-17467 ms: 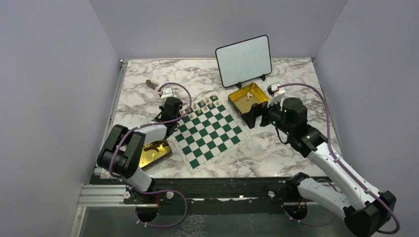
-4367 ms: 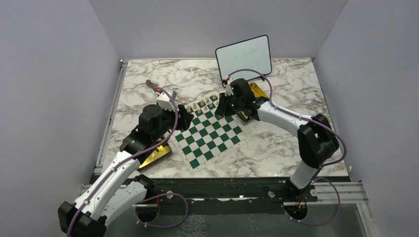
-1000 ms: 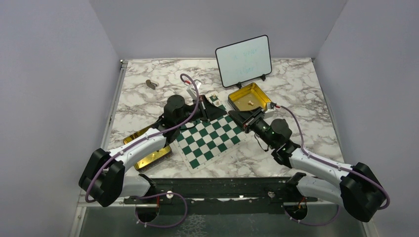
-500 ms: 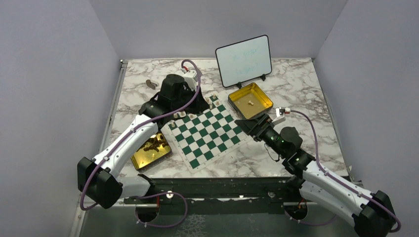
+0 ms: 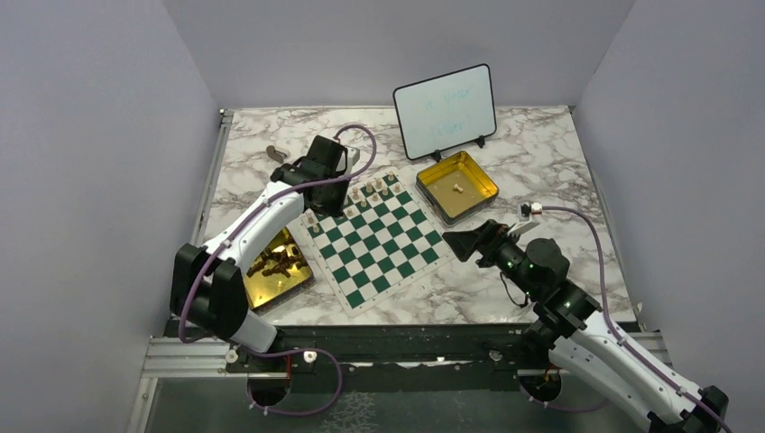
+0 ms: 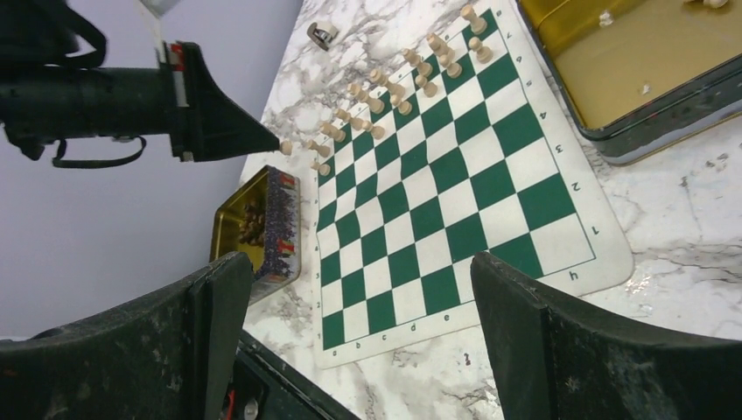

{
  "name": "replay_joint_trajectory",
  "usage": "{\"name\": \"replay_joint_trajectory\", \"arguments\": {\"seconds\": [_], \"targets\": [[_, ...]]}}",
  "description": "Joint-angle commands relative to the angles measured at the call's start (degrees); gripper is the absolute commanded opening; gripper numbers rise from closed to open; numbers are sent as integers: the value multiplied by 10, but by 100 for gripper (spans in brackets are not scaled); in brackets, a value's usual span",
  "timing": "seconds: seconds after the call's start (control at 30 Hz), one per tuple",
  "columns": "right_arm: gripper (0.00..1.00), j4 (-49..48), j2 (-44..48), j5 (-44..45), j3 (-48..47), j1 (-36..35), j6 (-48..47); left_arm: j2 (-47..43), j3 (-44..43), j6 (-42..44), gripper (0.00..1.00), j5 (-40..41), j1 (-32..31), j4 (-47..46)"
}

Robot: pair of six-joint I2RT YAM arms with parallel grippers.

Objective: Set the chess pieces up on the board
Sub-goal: Place the chess piece on the chessboard.

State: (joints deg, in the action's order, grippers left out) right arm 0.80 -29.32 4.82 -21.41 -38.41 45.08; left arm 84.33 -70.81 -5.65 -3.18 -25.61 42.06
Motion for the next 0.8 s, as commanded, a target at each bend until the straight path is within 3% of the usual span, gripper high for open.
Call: {"name": "replay_joint_trajectory", "arguments": {"seconds": [0.0, 0.43, 0.77], "targets": [[100, 64, 21, 35, -38, 0, -51, 38, -22, 43, 0, 59, 23, 34], [100, 100, 55, 54, -50, 1, -79, 144, -52, 73, 0, 74, 63, 26], [100, 97, 49, 65, -49, 1, -83, 169, -36, 73, 0, 57, 67, -10]]}}
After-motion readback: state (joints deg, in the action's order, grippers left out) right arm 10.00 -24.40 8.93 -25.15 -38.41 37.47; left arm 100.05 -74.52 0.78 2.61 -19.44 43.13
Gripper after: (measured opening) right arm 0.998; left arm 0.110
